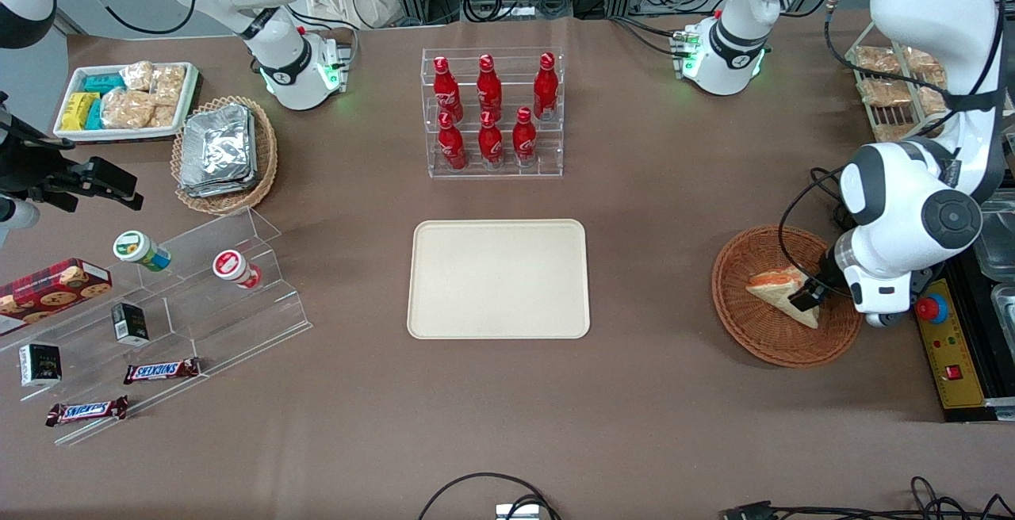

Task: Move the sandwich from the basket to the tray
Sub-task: 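Close the left gripper on the triangular sandwich's edge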

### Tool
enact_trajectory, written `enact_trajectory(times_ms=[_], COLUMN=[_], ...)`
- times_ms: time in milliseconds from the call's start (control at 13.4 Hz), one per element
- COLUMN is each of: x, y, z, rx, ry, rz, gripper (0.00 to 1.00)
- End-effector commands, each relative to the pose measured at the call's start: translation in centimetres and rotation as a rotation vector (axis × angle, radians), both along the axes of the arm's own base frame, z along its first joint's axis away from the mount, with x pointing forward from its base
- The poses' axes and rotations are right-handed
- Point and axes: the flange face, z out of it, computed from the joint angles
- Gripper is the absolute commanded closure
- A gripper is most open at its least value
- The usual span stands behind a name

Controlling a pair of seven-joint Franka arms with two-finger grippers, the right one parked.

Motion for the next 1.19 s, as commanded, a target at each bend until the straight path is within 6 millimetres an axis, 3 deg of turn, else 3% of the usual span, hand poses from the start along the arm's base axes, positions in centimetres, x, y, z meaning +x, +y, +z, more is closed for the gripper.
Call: enact_trajectory(times_ms=[0,372,521,670,745,968,1117], x=[0.4,0.1,0.0,0.0,0.0,0.2,0.1], y=[-0.1,-0.1,-0.1,-0.1,-0.1,-0.1,-0.4], z=[-1.1,-4.5,-5.1,-5.5,-5.3,-4.6,-3.3], rx=[-0.007,-0.035,-0.034,-0.034,-0.034,-0.034,-0.034], ry=[-0.027,0.020,0.029,0.038,0.041,0.040,0.057], rz=[0.029,0.067,0.070,0.067,0.064,0.044,-0.024], gripper=[0.01,0.02,0.09,0.37,0.59,0.98,1.00])
